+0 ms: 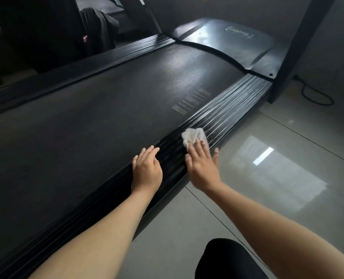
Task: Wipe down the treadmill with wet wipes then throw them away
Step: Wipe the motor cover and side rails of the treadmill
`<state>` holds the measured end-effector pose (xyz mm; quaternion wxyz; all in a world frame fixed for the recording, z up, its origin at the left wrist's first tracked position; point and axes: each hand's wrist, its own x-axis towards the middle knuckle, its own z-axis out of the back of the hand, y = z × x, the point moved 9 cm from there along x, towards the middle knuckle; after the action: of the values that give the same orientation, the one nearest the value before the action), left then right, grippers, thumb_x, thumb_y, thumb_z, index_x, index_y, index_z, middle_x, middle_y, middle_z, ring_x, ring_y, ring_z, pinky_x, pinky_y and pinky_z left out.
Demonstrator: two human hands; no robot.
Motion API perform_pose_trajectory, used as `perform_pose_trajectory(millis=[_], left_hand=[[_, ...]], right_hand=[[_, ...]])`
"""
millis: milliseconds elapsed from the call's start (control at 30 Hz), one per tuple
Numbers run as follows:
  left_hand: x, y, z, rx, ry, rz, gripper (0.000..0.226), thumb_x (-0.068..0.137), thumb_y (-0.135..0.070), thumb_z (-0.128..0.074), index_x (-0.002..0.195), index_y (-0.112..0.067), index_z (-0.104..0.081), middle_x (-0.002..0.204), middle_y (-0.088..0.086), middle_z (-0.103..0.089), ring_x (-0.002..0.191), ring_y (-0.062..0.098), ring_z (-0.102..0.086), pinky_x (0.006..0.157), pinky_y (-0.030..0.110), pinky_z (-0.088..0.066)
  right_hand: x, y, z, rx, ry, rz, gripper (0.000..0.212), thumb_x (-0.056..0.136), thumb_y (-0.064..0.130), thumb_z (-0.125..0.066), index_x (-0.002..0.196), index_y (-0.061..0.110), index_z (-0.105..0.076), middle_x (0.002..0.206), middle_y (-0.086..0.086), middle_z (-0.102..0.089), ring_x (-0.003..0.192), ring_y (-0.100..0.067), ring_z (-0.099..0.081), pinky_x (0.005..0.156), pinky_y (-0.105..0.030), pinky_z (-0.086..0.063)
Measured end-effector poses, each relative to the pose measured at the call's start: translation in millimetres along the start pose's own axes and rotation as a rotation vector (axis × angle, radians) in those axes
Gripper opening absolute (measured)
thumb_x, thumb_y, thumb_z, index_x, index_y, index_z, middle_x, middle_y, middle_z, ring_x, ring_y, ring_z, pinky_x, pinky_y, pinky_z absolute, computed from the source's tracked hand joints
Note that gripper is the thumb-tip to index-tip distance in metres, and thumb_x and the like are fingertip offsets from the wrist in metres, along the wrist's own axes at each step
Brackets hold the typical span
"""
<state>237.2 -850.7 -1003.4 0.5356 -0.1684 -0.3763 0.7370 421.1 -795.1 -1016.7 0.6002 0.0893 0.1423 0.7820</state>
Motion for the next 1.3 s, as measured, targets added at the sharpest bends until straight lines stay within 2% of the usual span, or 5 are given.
perform_pose_trajectory(millis=[300,567,833,1167,1300], left_hand=[[-21,5,18,0.189,-0.027,0.106,0.046,0.095,-0.009,-0.048,0.14,-0.018,-0.056,0.156,0.003,-0.044,0.15,0.022,-0.029,0.122,0.053,0.004],[-51,33,37,0.336,0.116,0.161,0.06,0.106,-0.039,-0.038,0.16,-0.017,-0.025,0.169,0.009,-0.011,0.156,0.023,-0.002,0.126,0.041,-0.004],[-50,35,39,0.334,0.056,0.186,0.055,0.105,-0.028,-0.039,0.158,-0.016,-0.031,0.168,0.008,-0.019,0.156,0.022,-0.009,0.126,0.04,-0.005],[-47,34,36,0.363,0.012,0.149,0.055,0.104,-0.021,-0.038,0.159,-0.015,-0.029,0.165,0.01,-0.027,0.153,0.027,-0.017,0.124,0.044,-0.009],[-46,37,35,0.341,-0.003,0.147,0.057,0.101,-0.021,-0.033,0.157,-0.012,-0.032,0.162,0.011,-0.034,0.151,0.029,-0.023,0.123,0.044,-0.013]], right_hand=[[-62,56,-22,-0.034,0.048,0.367,0.06,0.103,0.05,-0.007,0.16,0.035,-0.02,0.168,0.008,-0.013,0.153,-0.005,0.006,0.118,-0.051,0.023],[-20,16,-10,0.015,0.05,-0.006,0.056,0.108,0.042,-0.016,0.162,0.029,-0.011,0.169,0.005,0.001,0.154,-0.012,0.015,0.116,-0.052,0.023],[-79,101,-35,-0.08,0.113,0.518,0.059,0.107,0.048,-0.012,0.161,0.027,-0.02,0.168,0.004,-0.012,0.155,-0.011,0.004,0.121,-0.042,0.019],[42,51,-14,-0.064,0.191,0.088,0.059,0.107,0.046,-0.014,0.162,0.025,-0.009,0.17,-0.001,0.002,0.155,-0.019,0.009,0.123,-0.048,0.008],[28,89,-26,-0.091,0.174,0.206,0.058,0.107,0.045,-0.019,0.161,0.026,-0.013,0.17,0.0,-0.006,0.156,-0.02,0.004,0.122,-0.053,0.007]])
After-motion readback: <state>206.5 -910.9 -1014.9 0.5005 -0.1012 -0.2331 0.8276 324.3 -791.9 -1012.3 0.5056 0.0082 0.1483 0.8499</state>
